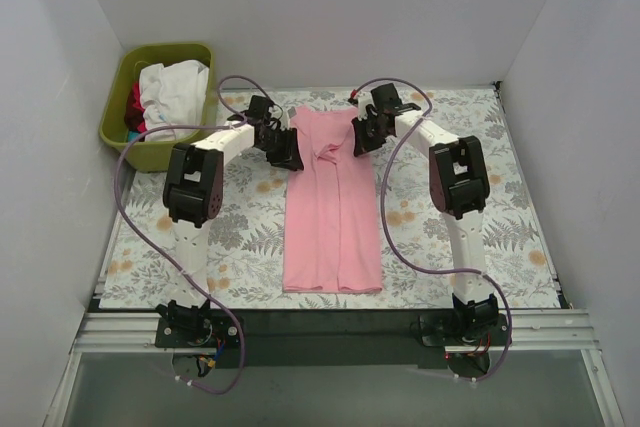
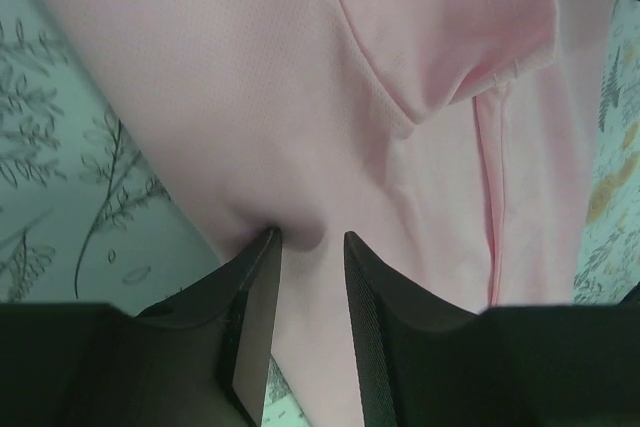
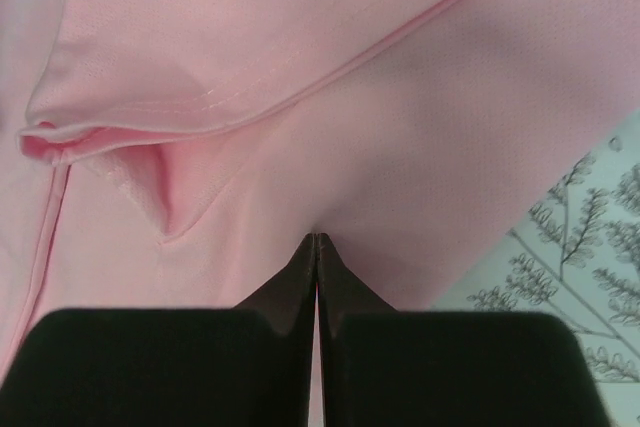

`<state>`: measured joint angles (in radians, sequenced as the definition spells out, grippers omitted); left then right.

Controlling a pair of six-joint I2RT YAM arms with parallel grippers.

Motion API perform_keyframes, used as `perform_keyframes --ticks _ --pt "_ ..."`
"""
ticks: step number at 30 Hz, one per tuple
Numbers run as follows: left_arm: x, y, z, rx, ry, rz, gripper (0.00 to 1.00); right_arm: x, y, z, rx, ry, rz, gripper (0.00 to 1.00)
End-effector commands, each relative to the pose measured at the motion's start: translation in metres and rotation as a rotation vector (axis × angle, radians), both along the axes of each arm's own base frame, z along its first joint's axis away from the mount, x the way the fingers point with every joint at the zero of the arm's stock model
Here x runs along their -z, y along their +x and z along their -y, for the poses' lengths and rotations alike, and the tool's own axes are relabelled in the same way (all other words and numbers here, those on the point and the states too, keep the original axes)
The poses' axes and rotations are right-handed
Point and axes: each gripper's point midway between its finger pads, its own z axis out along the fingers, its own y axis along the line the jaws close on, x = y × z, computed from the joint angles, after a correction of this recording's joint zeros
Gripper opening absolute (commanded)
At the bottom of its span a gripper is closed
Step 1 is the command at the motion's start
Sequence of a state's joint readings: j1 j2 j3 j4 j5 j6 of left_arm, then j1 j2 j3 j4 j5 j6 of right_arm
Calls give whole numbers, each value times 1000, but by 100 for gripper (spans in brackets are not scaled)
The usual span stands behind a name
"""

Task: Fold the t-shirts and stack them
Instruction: Fold the tshirt

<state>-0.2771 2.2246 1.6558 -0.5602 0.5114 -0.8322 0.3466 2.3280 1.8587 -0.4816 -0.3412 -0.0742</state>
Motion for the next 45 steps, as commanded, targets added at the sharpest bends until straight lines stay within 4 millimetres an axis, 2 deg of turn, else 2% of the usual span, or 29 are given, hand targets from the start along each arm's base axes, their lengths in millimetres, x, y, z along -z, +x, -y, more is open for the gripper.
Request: perform_keyframes --ticks 1,8,11,12,14,16,17,18,19,20,21,22,23,25,26,27,29,30,31,32,33,34,35,36,37,40,41,43,45 --pt "28 14 -8 -34 79 -11 31 32 19 24 82 -93 -19 1" --pt "45 50 -12 -66 92 11 32 33 68 30 145 -60 40 1" --pt "28 67 -8 -45 51 44 38 20 74 23 121 -19 64 4" --pt "14 73 -6 -33 38 65 40 13 74 20 111 -2 73 12" --pt "-7 74 1 13 -1 103 45 -25 77 13 71 59 127 19" --pt "-51 78 5 33 -36 188 50 -56 77 11 41 86 179 32" --pt "-67 78 7 51 -51 220 53 -92 78 11 26 99 247 37" --pt "-81 73 10 75 -73 236 62 -109 77 14 0 86 296 46" --pt "-113 67 9 87 -89 289 67 -117 73 21 -12 63 321 50" --pt "-126 62 8 109 -87 323 74 -156 68 26 -24 59 401 53" --pt "-145 57 7 125 -91 361 78 -173 65 32 -56 29 462 58" --pt "-167 43 3 140 -90 404 79 -186 61 40 -59 9 494 61" --pt "-186 38 0 160 -84 471 79 -213 48 45 -68 2 547 63" --pt "-206 26 -7 162 -69 548 81 -239 34 52 -118 -38 631 66" --pt "-228 10 -11 166 -81 625 82 -267 22 57 -130 -46 694 69" --pt "-236 3 -13 197 -74 681 82 -264 13 61 -140 -61 695 70" --pt "-249 -29 -14 255 -98 751 85 -284 -10 67 -195 -99 751 84" --pt "-257 -34 -16 278 -84 816 86 -277 -23 67 -240 -108 735 98" --pt "-257 -46 -12 323 -90 829 88 -267 -47 61 -367 -96 711 98" --pt "-255 -58 -10 373 -96 834 89 -276 -66 61 -400 -87 729 98" --pt "-242 -80 -13 418 -93 781 90 -268 -80 59 -431 -83 704 98" --pt "-234 -90 -14 474 -76 779 89 -235 -106 52 -492 -77 615 98" --pt "-226 -105 -12 517 -99 750 88 -232 -128 53 -531 -89 605 98" --pt "-202 -129 -17 554 -103 664 87 -216 -145 52 -565 -93 570 95" --pt "-193 -143 -18 617 -100 668 85 -179 -175 46 -634 -103 489 94" --pt "-145 -203 -20 749 -106 595 80 -147 -230 37 -788 -129 483 86" --pt "-132 -214 -21 811 -88 621 79 -119 -253 42 -826 -141 428 84" --pt "-101 -242 -21 886 -60 619 76 -100 -272 34 -889 -154 436 77" --pt "-87 -251 -16 930 -36 656 73 -80 -290 27 -929 -152 436 71"
